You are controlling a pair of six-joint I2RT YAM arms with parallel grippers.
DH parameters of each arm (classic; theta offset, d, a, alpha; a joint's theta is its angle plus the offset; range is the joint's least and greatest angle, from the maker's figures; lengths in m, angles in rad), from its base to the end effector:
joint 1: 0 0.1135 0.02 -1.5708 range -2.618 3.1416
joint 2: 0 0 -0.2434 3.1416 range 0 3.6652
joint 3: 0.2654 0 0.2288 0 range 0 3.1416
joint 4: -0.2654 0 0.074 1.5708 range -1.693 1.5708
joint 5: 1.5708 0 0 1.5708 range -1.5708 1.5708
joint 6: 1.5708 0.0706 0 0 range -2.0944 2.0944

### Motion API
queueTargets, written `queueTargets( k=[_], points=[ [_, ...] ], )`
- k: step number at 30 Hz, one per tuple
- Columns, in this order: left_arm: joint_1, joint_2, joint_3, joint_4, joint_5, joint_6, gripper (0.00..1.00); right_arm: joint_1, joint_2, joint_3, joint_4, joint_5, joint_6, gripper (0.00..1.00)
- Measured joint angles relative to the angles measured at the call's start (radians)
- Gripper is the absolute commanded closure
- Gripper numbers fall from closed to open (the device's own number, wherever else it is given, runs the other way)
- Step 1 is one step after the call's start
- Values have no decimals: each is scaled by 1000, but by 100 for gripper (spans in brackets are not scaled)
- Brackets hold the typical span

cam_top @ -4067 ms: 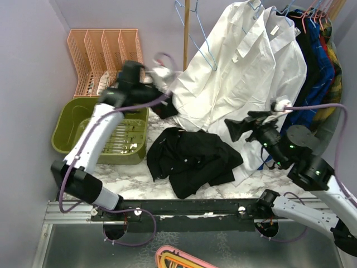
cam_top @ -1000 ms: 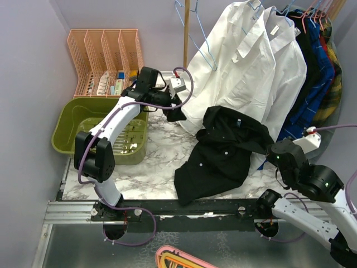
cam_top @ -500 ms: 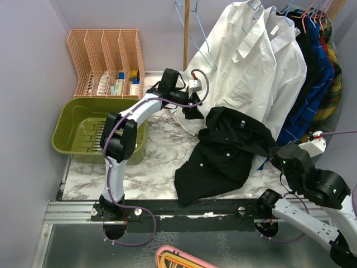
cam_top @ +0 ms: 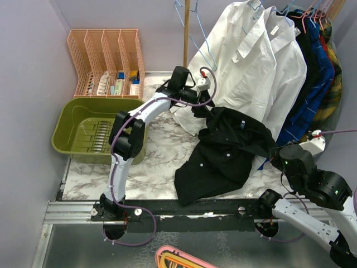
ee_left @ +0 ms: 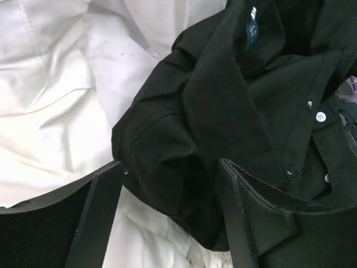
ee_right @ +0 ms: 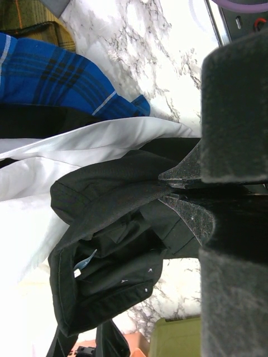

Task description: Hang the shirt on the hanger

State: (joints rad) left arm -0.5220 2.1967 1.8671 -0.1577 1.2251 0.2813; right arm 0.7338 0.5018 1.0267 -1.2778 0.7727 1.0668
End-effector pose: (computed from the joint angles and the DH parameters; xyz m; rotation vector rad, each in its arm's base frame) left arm 0.3807 -0.2956 0.2502 1.4101 1.3648 -1.3915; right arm 0.0764 0.0026 0.3080 0.6981 1.9671 0.1784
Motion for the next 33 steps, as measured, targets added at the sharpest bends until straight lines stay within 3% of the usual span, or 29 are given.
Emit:
queueTargets(
  k=[7,9,11,20,26,33],
  points=[
    [-24,35,10,-13,4,21,56,0,-3,0,2,0,-11,99],
    [-25,47,15,-30,4,28,74,0,-10,0,6,0,-15,99],
    [-25,53,16,-50,4,41,99,0,-17,0,8,0,-18,99],
    [-27,28,16,-175,-56,118,100,0,-29,-2,137,-57,-146,99],
    [-29,-263,-80,-309,-331,146,100,0,14,2,423,-188,-344,99],
    [19,-530,181,-499,-698,244,100,0,325,181,714,-277,-564,99]
  ],
)
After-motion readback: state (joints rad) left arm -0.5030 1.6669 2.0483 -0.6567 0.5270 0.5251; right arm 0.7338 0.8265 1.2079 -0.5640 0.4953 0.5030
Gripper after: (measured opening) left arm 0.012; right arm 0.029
